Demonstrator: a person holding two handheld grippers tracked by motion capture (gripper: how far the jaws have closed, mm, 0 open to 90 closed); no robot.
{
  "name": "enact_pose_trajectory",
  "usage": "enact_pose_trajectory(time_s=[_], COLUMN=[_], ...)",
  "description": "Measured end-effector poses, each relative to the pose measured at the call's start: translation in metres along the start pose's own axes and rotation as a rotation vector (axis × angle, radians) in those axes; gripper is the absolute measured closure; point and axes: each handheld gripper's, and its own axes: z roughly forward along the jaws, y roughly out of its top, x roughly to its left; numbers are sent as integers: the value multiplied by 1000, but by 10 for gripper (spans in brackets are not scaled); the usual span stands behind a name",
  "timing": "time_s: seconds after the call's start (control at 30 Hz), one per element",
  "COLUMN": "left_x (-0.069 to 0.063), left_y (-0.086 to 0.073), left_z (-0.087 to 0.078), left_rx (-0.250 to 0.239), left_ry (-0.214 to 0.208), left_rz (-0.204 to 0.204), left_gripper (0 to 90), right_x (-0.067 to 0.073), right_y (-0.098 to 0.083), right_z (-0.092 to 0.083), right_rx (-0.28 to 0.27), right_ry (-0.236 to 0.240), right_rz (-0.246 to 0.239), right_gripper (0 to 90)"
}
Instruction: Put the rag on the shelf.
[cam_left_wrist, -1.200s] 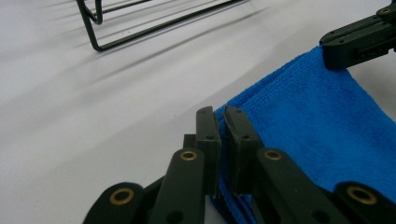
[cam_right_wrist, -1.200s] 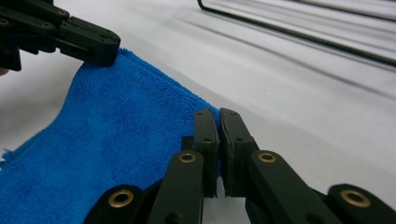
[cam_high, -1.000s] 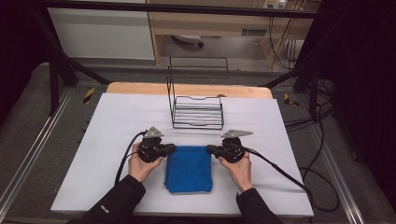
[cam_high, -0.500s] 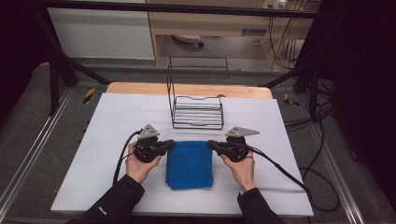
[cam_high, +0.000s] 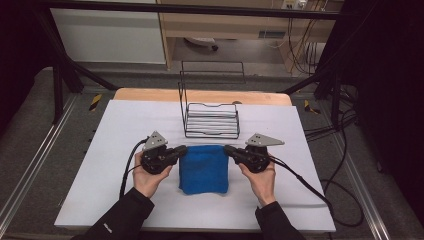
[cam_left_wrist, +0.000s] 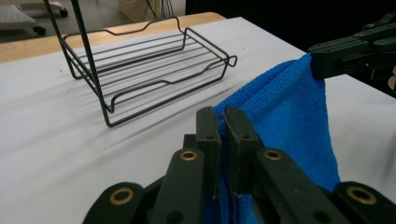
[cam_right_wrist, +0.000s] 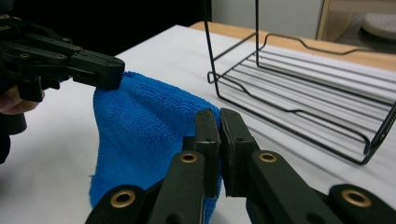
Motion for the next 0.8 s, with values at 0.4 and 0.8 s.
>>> enact_pose_trajectory(time_s=[0.4,0.8], left_x=[-9,-17], left_y=[13,30], left_z=[-14,-24], left_rx=[-99,-185], left_ry=[9,18], left_rz=[18,40], left_gripper=[849,850], right_x=[12,20], right_y=[15,27], right_z=[-15,-30], right_rx=[-77,-151], right_ry=[-18,-51], right_rz=[-56,-92], right_gripper=[871,871])
